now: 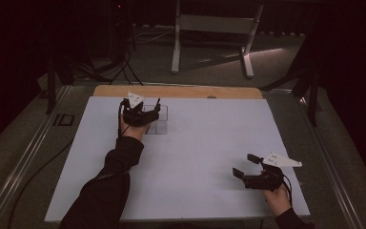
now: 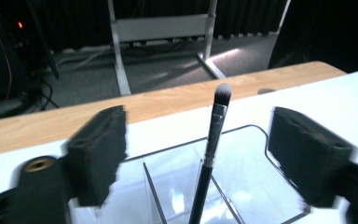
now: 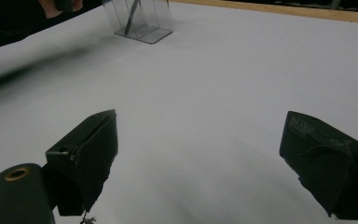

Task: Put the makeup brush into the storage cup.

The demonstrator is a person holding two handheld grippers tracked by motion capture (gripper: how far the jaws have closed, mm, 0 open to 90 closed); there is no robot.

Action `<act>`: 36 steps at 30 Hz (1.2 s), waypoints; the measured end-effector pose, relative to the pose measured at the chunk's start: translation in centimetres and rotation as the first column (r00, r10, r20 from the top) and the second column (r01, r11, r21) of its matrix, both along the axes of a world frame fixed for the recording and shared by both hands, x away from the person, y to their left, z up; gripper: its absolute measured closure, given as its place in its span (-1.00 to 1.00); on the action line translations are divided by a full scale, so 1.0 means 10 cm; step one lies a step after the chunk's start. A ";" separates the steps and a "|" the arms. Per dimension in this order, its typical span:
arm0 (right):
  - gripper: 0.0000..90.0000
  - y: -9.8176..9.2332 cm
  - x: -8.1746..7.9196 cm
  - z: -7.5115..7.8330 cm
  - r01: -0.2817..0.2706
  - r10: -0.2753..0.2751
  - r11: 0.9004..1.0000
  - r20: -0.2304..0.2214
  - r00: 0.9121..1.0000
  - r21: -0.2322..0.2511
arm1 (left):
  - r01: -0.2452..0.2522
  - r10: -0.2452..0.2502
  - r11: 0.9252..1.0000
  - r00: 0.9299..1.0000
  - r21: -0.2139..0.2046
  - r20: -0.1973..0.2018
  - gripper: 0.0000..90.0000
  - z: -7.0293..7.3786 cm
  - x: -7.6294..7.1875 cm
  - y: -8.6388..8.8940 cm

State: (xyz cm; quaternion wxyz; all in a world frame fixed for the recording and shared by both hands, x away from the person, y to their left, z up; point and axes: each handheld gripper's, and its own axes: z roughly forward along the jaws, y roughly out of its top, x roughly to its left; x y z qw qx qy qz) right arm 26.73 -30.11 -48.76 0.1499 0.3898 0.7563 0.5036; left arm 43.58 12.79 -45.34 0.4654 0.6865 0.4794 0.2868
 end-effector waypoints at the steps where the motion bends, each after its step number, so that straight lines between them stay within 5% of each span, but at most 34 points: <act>1: -0.75 0.00 0.00 0.00 0.001 -0.001 1.000 0.001 1.000 0.000 | -0.008 0.008 1.000 1.000 -0.001 -0.009 -0.59 0.01 0.00 0.00; 6: -0.75 0.00 0.00 0.00 0.003 -0.003 1.000 0.001 1.000 0.000 | 0.014 -0.014 1.000 0.999 0.012 -0.047 -0.83 0.05 -0.01 0.00; 10: -0.75 0.00 0.00 0.00 0.004 -0.004 1.000 0.001 1.000 0.000 | 0.059 -0.061 0.998 0.995 -0.026 -0.077 -0.95 0.12 -0.05 0.02; 15: -0.75 -0.01 0.00 0.01 0.005 -0.005 1.000 0.002 1.000 0.003 | 0.098 -0.100 0.995 0.993 -0.028 -0.063 -0.98 0.24 -0.13 0.04; 28: -0.75 0.00 0.01 0.00 -0.006 0.006 1.000 0.009 1.000 -0.004 | 0.240 -0.243 0.970 0.963 -0.034 -0.117 -0.98 0.39 -0.27 0.05; 36: -0.75 0.00 0.01 0.01 -0.014 0.014 1.000 0.013 1.000 -0.014 | 0.313 -0.312 0.950 0.944 0.000 -0.104 -0.98 0.47 -0.42 0.14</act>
